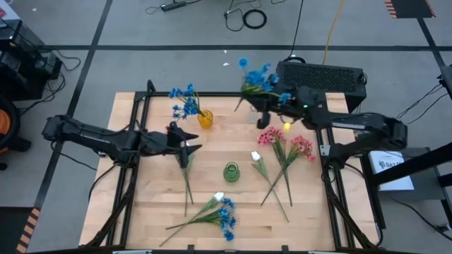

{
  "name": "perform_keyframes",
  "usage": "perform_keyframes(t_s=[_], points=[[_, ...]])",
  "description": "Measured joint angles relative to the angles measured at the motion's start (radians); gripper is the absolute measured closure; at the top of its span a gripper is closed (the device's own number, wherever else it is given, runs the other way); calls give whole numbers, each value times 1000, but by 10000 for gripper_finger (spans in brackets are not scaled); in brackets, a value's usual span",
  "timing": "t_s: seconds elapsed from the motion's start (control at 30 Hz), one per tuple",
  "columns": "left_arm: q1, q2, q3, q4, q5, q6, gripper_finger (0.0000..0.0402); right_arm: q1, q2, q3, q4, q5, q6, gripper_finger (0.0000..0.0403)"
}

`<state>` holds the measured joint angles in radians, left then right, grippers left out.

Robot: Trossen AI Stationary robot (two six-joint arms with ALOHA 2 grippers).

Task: Sort flowers into vase by color
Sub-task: Put the top blue flowers into the yellow vase

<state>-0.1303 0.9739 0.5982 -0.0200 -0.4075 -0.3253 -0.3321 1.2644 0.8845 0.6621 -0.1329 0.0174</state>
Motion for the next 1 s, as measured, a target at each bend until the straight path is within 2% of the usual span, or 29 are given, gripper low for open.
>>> perform_keyframes(t_s=[0.07, 0.2, 0.3, 0.47, 0.6, 0.7, 0.8, 1.0], points=[[8, 9, -59, 83, -59, -18, 187, 0, 54, 0, 52, -1, -1, 390], [40, 22, -117, 119, -189, -103, 187, -7, 126, 0, 102, -5, -3, 390], [58, 38, -153, 119, -194, -114, 187, -15, 147, 0, 117, -5, -3, 390], [94, 71, -209, 206, -224, -115, 187, -20, 159, 0, 120, -6, -20, 390], [99, 103, -226, 285, -280, -114, 187, -21, 158, 0, 121, -7, -34, 390], [124, 120, -235, 276, -341, -113, 187, -26, 158, 0, 144, -7, -45, 390], [153, 119, -234, 285, -337, -104, 187, -37, 178, 0, 224, -7, -11, 390], [165, 119, -234, 282, -182, -115, 187, -64, 336, 2, 472, -7, 154, 390]])
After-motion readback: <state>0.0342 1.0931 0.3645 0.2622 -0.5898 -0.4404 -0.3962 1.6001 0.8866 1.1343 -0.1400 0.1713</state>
